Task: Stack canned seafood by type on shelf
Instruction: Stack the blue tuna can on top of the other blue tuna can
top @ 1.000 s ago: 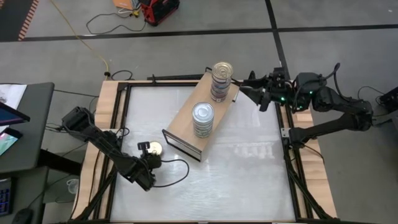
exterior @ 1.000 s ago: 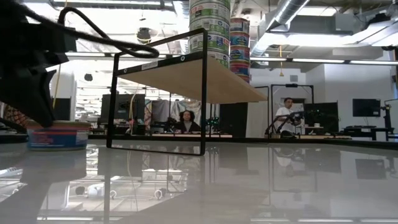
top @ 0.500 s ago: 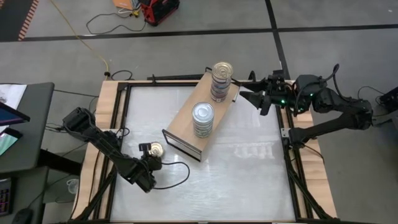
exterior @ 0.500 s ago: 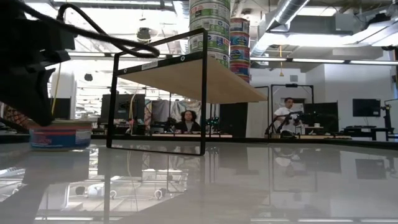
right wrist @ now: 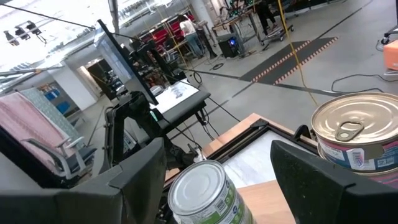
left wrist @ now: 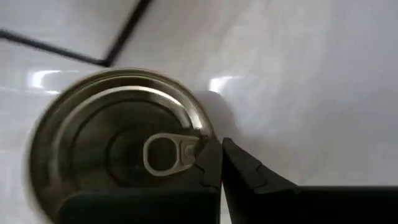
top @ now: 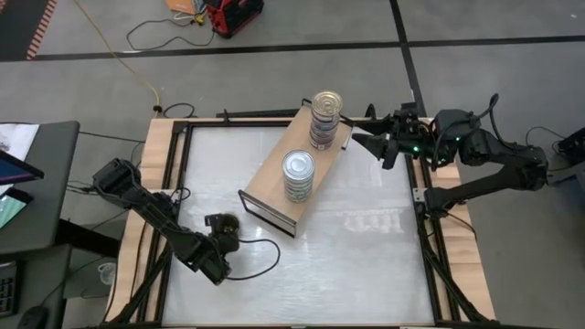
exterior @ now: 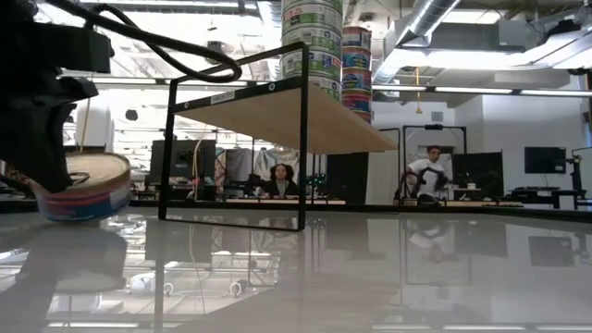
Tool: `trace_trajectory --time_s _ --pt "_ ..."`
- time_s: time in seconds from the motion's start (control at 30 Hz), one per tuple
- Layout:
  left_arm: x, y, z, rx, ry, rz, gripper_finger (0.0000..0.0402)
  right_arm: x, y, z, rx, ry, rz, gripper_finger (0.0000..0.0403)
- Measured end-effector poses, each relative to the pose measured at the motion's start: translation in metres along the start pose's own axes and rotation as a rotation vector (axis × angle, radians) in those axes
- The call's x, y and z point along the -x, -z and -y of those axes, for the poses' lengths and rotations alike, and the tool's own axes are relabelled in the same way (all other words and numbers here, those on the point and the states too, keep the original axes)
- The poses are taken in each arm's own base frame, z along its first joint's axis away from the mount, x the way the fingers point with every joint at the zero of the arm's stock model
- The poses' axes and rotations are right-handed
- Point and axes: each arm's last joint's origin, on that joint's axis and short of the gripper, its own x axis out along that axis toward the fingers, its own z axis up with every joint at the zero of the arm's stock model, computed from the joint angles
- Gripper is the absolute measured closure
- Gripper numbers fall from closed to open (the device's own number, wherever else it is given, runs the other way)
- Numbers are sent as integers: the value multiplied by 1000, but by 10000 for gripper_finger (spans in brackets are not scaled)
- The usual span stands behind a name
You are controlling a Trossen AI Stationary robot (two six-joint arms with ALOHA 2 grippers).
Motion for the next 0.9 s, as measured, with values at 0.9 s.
trace_trajectory --time_s 0.9 --pt "77 -52 -17 175 349 -72 379 0 0 0 43 -9 -3 92"
